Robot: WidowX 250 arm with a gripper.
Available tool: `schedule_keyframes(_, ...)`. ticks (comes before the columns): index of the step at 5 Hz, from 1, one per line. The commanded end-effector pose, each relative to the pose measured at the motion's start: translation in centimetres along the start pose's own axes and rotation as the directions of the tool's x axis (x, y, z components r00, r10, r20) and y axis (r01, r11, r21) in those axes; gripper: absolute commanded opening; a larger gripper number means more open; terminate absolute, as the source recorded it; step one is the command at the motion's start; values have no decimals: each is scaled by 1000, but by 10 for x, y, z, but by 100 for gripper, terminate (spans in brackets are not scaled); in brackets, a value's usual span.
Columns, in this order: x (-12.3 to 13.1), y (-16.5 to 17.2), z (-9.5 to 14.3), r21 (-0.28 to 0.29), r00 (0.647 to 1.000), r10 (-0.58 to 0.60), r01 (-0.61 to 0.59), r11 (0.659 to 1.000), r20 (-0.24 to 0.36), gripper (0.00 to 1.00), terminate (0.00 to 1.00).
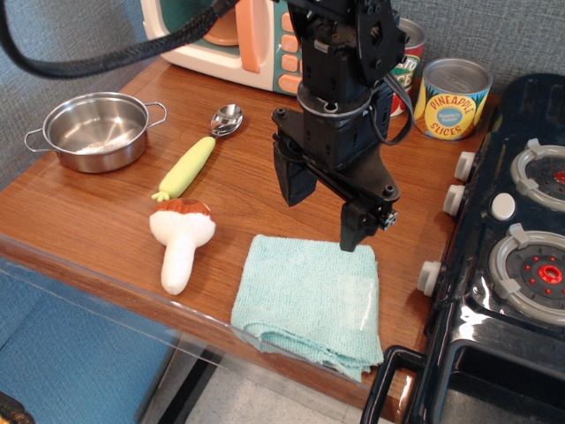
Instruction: Pick up the pot and put it under the yellow can and next to the stove.
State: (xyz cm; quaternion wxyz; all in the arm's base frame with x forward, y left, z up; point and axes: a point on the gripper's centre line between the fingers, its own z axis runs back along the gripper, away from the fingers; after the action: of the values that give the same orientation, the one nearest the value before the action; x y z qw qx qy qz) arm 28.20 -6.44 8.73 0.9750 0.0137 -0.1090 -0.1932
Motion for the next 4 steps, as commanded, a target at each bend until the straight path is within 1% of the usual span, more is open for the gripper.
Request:
schedule_keyframes(1, 0, 0, 0, 0, 1000, 0, 0, 1000, 0, 100, 0)
schedule_keyframes(2, 1, 31, -1, -41, 998, 65, -64, 997, 21, 100, 0)
schedule_keyframes(3, -6, 63, 4, -25, 992, 124, -123, 992, 14, 100, 0)
schedule_keyframes(4, -21, 99, 13, 7, 989, 149, -149, 989, 7, 100, 0)
